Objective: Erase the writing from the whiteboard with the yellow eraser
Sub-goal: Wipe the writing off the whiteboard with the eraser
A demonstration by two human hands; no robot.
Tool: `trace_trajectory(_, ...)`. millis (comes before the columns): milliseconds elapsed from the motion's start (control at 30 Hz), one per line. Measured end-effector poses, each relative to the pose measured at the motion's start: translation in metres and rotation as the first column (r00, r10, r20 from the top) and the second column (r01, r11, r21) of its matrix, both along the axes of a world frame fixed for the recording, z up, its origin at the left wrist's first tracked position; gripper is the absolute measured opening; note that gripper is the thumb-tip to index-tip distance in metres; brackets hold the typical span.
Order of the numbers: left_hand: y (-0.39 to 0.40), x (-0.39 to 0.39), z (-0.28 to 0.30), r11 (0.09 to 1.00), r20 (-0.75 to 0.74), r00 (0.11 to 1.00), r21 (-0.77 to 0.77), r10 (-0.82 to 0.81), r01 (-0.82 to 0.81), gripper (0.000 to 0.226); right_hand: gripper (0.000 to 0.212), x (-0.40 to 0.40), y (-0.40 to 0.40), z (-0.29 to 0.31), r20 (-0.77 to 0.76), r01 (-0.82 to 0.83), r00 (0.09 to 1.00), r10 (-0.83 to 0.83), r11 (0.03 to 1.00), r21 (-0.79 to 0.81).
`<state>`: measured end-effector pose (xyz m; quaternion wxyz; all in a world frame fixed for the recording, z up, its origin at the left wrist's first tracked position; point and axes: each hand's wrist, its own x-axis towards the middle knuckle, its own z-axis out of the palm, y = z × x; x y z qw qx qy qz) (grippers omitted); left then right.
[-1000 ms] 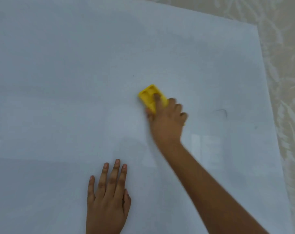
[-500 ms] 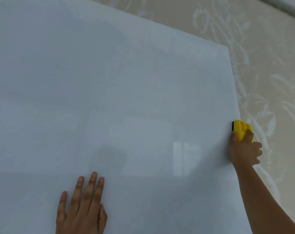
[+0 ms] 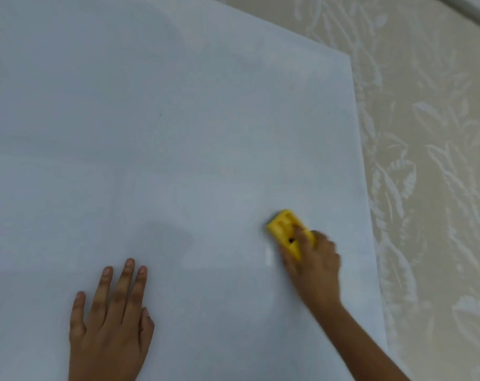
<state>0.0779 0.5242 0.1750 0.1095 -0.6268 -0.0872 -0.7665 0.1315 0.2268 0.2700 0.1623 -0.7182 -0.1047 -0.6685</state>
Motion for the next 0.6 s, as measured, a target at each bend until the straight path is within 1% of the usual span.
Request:
trace_trajectory(33, 0.000, -0.001, 0.000, 1.000, -0.006, 1.000, 0.001, 0.001, -0.001, 0.053, 0.050, 0.007, -0.019, 0.009, -0.042, 0.007, 0.999, 0.000, 0.988, 0.153)
trace_trajectory(100, -0.002, -0.001, 0.002, 1.000, -0.012, 1.000, -0.005, -0.015, 0.015, 0.053, 0.056, 0.021, -0.055, 0.028, -0.142, 0.015, 0.988, 0.053, 0.897, 0.441)
trace_trajectory(133, -0.002, -0.001, 0.000, 1.000, -0.027, 0.999, -0.007, -0.030, 0.029, 0.052, 0.057, 0.025, -0.062, 0.034, -0.168, 0.013, 0.982, 0.091, 0.845, 0.535)
trace_trajectory(167, -0.003, -0.002, 0.001, 0.999, -0.032, 0.998, 0.001, -0.051, 0.051, 0.052, 0.057, 0.025, -0.065, 0.040, -0.177, 0.017, 0.979, 0.106, 0.811, 0.585)
trace_trajectory(200, -0.002, -0.004, 0.001, 0.997, -0.044, 0.997, 0.008, -0.071, 0.072, 0.051, 0.057, 0.024, -0.060, 0.042, -0.181, 0.021, 0.978, 0.107, 0.806, 0.592)
trace_trajectory(233, -0.001, -0.004, 0.001, 0.997, -0.058, 0.995, 0.009, -0.082, 0.083, 0.051, 0.058, 0.021, -0.048, 0.041, -0.179, 0.021, 0.979, 0.100, 0.821, 0.570)
trace_trajectory(300, 0.000, -0.003, -0.002, 0.996, -0.090, 0.992, 0.001, -0.089, 0.089, 0.052, 0.057, 0.012, -0.015, 0.027, -0.153, 0.012, 0.986, 0.064, 0.891, 0.453)
trace_trajectory(400, -0.002, -0.007, 0.001, 0.989, -0.101, 0.984, -0.020, -0.146, 0.144, 0.052, 0.051, -0.009, 0.043, -0.014, -0.024, -0.081, 0.996, 0.090, 0.962, 0.259)
trace_trajectory(467, -0.003, -0.012, -0.001, 0.987, -0.136, 0.977, -0.037, -0.162, 0.158, 0.052, 0.046, -0.025, 0.076, -0.057, -0.035, -0.103, 0.993, 0.110, 0.983, 0.151)
trace_trajectory(600, -0.004, -0.017, -0.002, 0.979, -0.166, 0.965, -0.050, -0.205, 0.200, 0.051, 0.044, -0.053, 0.118, -0.154, -0.139, -0.194, 0.972, 0.188, 0.981, -0.029)
